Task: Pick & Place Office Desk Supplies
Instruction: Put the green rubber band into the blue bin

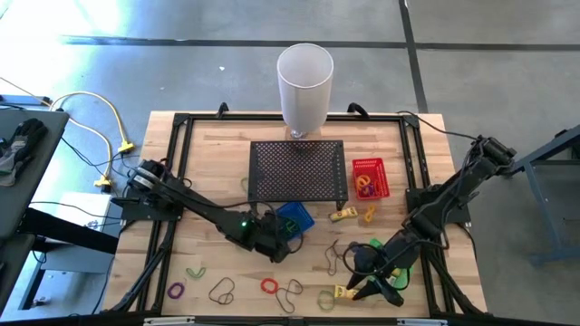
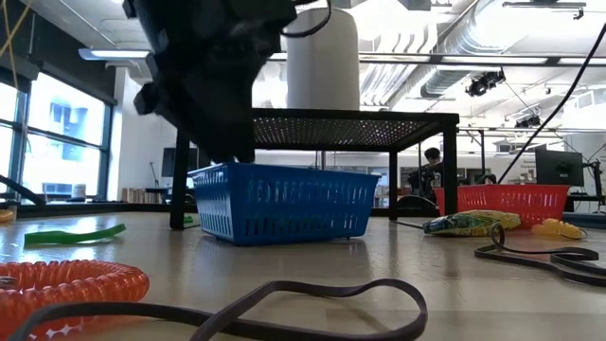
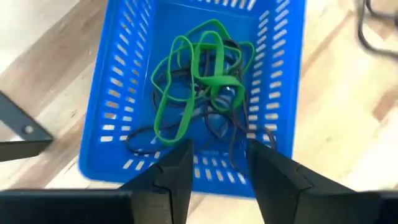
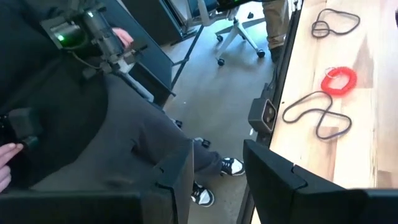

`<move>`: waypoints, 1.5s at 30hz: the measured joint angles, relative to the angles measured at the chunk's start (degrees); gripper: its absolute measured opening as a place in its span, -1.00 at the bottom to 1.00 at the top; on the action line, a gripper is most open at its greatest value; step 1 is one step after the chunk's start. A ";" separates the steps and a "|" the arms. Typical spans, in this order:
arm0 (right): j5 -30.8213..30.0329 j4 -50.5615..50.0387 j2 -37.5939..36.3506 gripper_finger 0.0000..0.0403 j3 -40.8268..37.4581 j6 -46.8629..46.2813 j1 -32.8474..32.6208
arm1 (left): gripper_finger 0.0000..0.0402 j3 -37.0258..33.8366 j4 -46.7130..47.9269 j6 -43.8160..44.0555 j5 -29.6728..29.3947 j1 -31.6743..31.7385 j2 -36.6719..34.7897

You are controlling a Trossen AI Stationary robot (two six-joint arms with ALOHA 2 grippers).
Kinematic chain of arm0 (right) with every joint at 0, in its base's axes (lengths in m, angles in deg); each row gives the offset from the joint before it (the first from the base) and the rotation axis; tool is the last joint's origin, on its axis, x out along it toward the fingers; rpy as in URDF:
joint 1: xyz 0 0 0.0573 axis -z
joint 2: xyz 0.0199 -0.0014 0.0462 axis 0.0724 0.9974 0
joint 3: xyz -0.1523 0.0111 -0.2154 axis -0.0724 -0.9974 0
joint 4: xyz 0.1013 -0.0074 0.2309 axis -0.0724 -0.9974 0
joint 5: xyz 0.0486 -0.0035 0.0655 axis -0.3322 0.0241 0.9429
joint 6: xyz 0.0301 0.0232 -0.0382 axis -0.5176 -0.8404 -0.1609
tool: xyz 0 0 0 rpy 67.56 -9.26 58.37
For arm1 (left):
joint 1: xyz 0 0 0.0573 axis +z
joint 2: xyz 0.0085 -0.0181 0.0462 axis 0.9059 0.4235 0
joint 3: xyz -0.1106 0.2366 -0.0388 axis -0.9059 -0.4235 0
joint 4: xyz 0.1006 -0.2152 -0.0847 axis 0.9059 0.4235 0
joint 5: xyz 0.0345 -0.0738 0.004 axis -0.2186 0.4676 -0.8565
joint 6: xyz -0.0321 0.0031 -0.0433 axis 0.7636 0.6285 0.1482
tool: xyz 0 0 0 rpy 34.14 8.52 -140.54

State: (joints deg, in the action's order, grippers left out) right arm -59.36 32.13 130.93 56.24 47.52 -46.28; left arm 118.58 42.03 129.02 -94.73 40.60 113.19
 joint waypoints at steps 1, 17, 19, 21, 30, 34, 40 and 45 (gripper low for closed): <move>0.00 0.73 0.00 -0.37 -0.51 -0.05 0.00 | -0.31 0.87 1.44 -0.89 0.16 -0.18 0.00; 3.30 14.03 0.00 -0.37 -7.22 -3.06 0.00 | -0.34 16.68 37.16 5.49 19.27 -3.07 -0.11; 3.44 13.94 0.00 -0.37 -7.22 -3.06 0.00 | -0.34 16.03 38.23 5.08 22.97 -4.12 -0.13; 3.96 13.77 0.00 -0.37 -7.22 -3.06 0.00 | -0.34 15.44 39.90 3.94 20.95 -5.59 -0.06; 3.70 13.78 0.00 -0.37 -7.22 -3.28 0.00 | -0.34 8.41 39.70 6.99 14.93 -9.85 -0.09; 2.56 14.04 0.00 -0.37 -7.22 -3.34 0.00 | -0.34 2.41 32.17 4.89 18.30 -9.10 -0.09; 1.91 14.05 0.00 -0.37 -7.22 -5.48 0.00 | -0.34 -1.56 27.49 5.22 19.02 -6.40 -0.02; 1.16 14.96 0.00 -0.37 -7.20 -5.62 0.78 | -0.34 -1.82 23.67 -1.28 20.32 -4.50 -0.11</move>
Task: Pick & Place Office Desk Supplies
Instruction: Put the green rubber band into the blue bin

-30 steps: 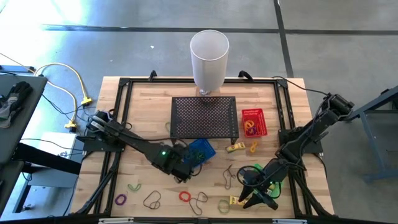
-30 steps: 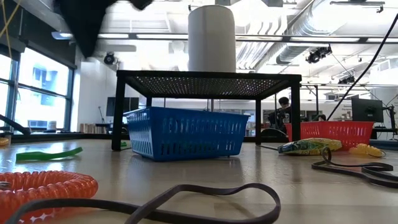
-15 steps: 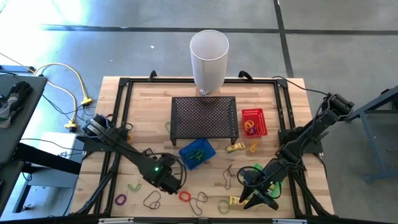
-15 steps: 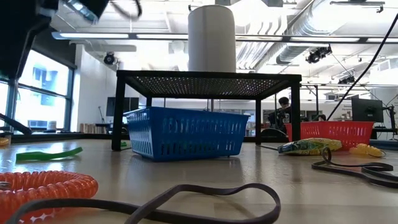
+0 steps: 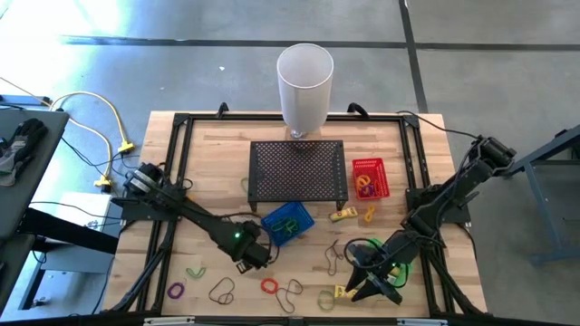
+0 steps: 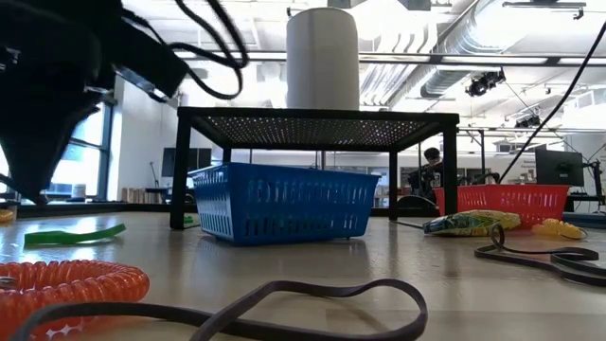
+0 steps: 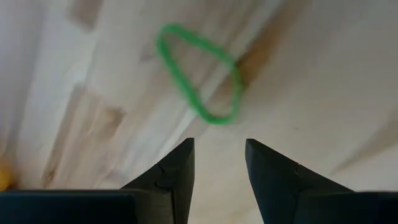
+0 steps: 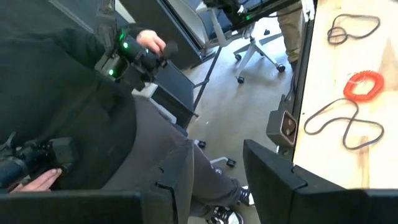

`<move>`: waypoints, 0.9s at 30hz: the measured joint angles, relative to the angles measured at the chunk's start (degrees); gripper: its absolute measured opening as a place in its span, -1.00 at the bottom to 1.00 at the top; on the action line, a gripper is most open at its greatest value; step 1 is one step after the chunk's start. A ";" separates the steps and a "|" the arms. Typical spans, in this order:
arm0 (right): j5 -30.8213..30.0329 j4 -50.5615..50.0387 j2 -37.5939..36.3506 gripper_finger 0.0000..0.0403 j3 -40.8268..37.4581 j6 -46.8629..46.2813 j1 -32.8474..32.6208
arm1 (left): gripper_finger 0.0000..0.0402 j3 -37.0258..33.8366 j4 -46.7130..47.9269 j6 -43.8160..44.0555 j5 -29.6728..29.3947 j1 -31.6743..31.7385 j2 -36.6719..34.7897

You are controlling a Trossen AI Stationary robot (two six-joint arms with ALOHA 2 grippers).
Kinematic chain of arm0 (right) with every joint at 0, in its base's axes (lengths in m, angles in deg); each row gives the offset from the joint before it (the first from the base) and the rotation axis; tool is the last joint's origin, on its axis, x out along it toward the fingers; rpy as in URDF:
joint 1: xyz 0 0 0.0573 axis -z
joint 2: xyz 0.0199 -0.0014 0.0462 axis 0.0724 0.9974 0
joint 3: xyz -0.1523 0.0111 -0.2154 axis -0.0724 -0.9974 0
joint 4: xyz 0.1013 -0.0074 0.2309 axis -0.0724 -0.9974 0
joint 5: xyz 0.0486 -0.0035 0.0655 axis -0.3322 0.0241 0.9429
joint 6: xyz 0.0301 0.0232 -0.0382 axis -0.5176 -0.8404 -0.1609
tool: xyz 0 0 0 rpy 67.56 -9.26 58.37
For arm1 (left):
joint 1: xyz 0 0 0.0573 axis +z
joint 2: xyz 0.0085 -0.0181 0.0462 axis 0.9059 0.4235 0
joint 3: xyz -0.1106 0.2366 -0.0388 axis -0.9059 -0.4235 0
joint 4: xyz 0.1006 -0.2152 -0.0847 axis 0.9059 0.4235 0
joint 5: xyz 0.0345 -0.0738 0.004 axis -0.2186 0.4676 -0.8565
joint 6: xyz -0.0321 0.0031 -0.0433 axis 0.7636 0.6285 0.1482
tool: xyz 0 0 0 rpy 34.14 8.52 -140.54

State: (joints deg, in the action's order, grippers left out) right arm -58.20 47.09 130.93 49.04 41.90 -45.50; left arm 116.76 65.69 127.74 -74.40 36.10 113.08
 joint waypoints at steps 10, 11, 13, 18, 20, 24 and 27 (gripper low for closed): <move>-1.26 1.81 0.00 -0.37 0.00 -0.98 1.01 | -0.34 -3.59 -0.66 -7.16 1.00 1.80 -0.06; -1.57 2.03 0.00 -0.37 0.01 -0.98 1.20 | -0.34 -4.18 -0.62 -7.24 1.02 1.75 -0.06; -1.53 2.29 0.00 -0.37 0.04 -1.00 1.74 | -0.34 -5.29 -0.40 -6.64 1.60 1.49 -0.36; -0.98 3.47 0.00 -0.37 0.04 -1.10 3.06 | -0.34 -6.23 1.21 -3.41 -0.45 -1.01 -4.36; -0.09 3.53 0.00 -0.37 0.07 -1.09 3.86 | -0.34 -6.49 2.80 -2.94 -1.54 -2.11 -7.20; 1.06 3.89 0.00 -0.37 0.07 -0.62 5.07 | -0.34 -9.44 1.37 -2.26 -2.07 -1.81 -13.14; 1.68 4.14 0.00 -0.37 0.07 -0.37 5.69 | -0.34 -13.76 -3.31 -3.11 -2.26 0.17 -16.74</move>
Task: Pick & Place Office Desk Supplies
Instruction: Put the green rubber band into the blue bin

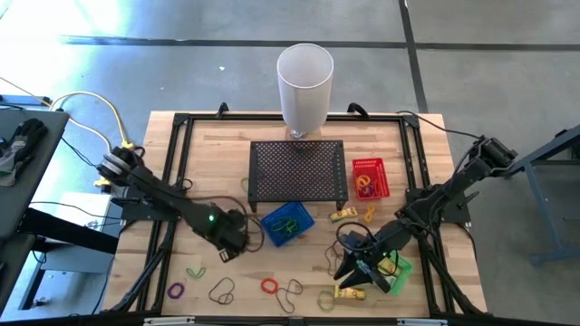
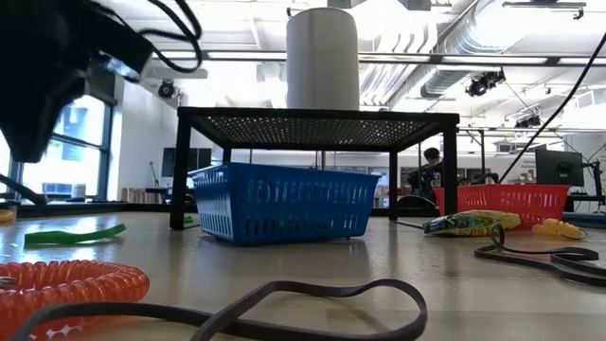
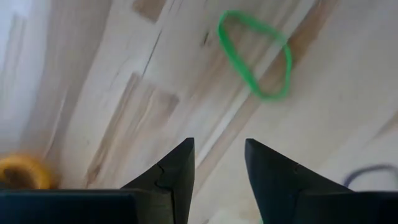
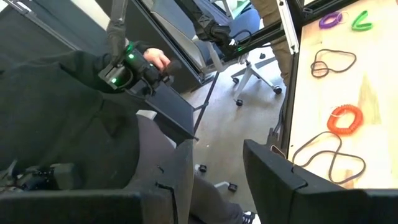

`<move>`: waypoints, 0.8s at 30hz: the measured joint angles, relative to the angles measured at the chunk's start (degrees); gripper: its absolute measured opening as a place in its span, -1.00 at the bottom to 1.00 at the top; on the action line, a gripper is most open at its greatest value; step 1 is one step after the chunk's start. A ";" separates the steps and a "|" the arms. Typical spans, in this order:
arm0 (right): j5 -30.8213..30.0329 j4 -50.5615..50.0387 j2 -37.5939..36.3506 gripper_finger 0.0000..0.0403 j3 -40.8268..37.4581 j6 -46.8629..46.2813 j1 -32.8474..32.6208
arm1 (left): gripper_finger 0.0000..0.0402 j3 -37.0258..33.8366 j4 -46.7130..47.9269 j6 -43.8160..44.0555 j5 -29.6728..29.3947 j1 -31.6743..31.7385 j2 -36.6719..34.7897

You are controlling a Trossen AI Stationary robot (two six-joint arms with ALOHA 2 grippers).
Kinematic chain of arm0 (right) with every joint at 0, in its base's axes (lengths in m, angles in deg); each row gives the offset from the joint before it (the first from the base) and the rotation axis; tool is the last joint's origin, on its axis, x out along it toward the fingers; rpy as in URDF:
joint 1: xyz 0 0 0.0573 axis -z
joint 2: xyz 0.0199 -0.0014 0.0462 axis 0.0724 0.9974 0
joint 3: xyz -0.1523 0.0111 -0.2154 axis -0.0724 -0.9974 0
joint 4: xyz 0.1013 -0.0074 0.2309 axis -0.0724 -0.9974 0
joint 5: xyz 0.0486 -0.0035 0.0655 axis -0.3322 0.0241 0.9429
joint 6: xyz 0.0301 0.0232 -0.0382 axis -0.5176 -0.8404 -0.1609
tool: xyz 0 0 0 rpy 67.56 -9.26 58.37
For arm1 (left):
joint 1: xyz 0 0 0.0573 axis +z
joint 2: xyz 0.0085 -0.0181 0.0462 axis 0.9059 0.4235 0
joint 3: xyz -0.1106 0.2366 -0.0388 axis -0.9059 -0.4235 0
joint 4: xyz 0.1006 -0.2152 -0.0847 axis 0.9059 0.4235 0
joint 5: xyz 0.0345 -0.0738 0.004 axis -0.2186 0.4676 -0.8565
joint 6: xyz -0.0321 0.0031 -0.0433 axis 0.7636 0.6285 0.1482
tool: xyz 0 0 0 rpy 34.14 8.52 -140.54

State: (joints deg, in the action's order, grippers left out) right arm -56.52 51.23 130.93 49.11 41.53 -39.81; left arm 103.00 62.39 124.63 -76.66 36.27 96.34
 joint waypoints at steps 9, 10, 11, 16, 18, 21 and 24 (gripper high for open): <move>-0.31 0.06 0.00 -0.37 0.00 0.61 0.08 | -0.34 -7.52 -11.34 6.32 1.12 5.65 -4.02; -0.70 0.06 0.00 -0.37 0.00 0.83 0.06 | -0.34 -7.51 -12.23 7.42 1.11 5.79 -3.83; -1.17 0.06 0.00 -0.37 0.00 0.89 0.06 | -0.34 -7.51 -13.61 8.22 0.93 5.76 -3.74; -1.68 0.04 0.00 -0.37 0.00 0.17 0.06 | -0.34 -7.49 -21.94 13.26 -4.03 4.48 -3.46; -1.81 0.05 0.00 -0.37 0.00 0.06 0.06 | -0.34 -7.48 -23.23 14.41 -4.66 3.94 -3.08; -2.72 0.02 0.00 -0.37 0.00 -0.03 0.06 | -0.34 -7.47 -22.26 17.45 -4.71 3.59 -2.76; -2.89 0.02 0.00 -0.37 0.00 -0.06 0.06 | -0.34 -7.42 -21.21 21.17 -4.82 3.59 -2.34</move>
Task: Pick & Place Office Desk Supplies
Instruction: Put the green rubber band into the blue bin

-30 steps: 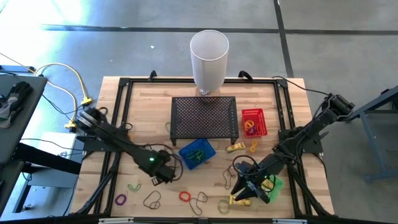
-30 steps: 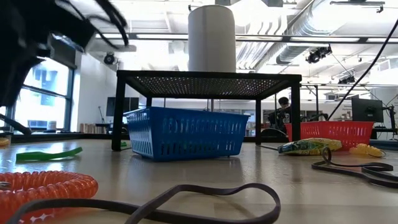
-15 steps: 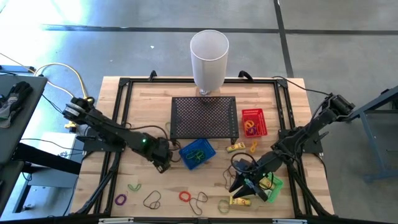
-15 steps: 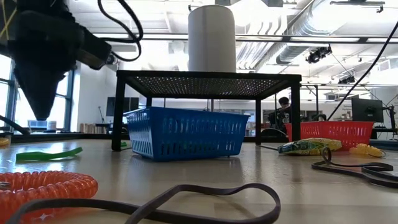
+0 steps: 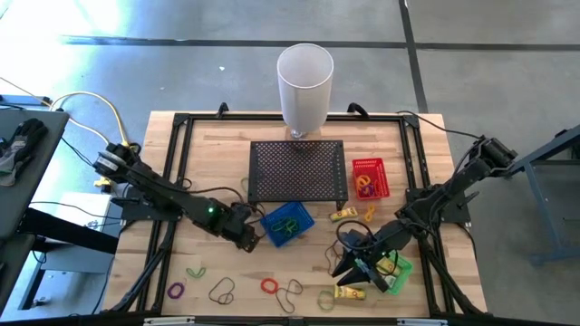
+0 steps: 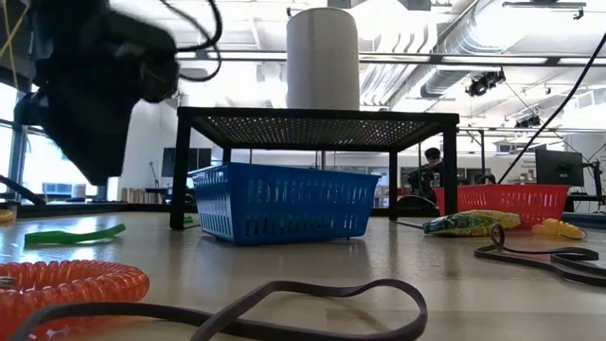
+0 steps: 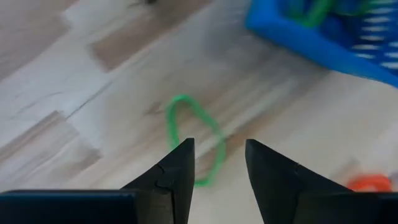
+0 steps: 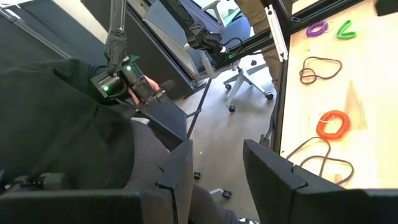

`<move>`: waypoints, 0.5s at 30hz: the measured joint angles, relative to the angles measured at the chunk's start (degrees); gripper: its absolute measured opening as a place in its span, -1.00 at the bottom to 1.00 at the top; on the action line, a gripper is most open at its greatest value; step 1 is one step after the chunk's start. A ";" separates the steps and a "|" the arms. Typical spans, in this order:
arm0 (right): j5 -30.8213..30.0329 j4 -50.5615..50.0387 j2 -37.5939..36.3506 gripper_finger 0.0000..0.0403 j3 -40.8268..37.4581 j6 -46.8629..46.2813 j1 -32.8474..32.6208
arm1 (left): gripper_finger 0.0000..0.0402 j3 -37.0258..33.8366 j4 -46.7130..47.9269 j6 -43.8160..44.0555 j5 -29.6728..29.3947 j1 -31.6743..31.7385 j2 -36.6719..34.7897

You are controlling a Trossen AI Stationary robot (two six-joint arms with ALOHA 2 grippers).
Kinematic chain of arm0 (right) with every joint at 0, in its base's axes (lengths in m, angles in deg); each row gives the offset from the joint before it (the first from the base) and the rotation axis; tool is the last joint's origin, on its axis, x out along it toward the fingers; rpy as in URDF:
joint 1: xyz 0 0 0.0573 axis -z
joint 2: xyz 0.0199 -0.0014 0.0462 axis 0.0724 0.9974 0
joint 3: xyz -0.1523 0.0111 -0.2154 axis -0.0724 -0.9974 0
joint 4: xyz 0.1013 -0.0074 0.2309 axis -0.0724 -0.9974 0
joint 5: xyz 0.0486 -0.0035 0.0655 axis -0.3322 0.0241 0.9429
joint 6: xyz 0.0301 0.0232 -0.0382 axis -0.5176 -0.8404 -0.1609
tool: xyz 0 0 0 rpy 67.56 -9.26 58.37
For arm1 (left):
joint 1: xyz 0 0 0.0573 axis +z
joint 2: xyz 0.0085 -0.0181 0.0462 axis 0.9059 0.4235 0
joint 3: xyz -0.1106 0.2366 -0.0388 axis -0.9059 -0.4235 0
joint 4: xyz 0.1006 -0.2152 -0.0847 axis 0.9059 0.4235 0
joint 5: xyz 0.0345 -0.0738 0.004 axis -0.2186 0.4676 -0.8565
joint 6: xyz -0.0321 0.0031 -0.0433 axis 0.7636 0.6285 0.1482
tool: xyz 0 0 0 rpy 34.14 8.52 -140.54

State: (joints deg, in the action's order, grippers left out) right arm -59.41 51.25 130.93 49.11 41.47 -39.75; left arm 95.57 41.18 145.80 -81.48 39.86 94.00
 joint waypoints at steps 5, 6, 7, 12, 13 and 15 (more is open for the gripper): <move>-0.26 -0.04 0.00 -0.37 -0.02 0.01 0.00 | -0.34 -0.02 1.24 4.24 -0.34 -0.64 2.05; -0.33 -0.04 0.00 -0.37 -0.02 0.01 0.00 | -0.34 -0.04 1.08 5.06 -0.34 -0.88 2.55; -0.33 -0.06 0.00 -0.37 -0.02 0.00 0.00 | -0.34 -0.02 0.66 5.54 -0.40 -1.10 3.20; -0.33 -0.19 0.00 -0.37 -0.02 -0.01 0.00 | -0.34 -0.02 0.81 5.74 -1.07 -1.88 5.21; -0.33 -0.27 0.00 -0.37 -0.02 -0.01 0.00 | -0.34 -0.02 0.94 5.81 -1.14 -1.90 5.58; -0.33 -0.37 0.00 -0.37 -0.02 -0.01 0.00 | -0.34 -0.02 0.49 5.82 -0.88 -1.90 6.44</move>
State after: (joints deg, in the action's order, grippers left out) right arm -59.73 50.88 130.93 49.09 41.46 -39.75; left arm 95.55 41.67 151.62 -82.37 37.97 100.44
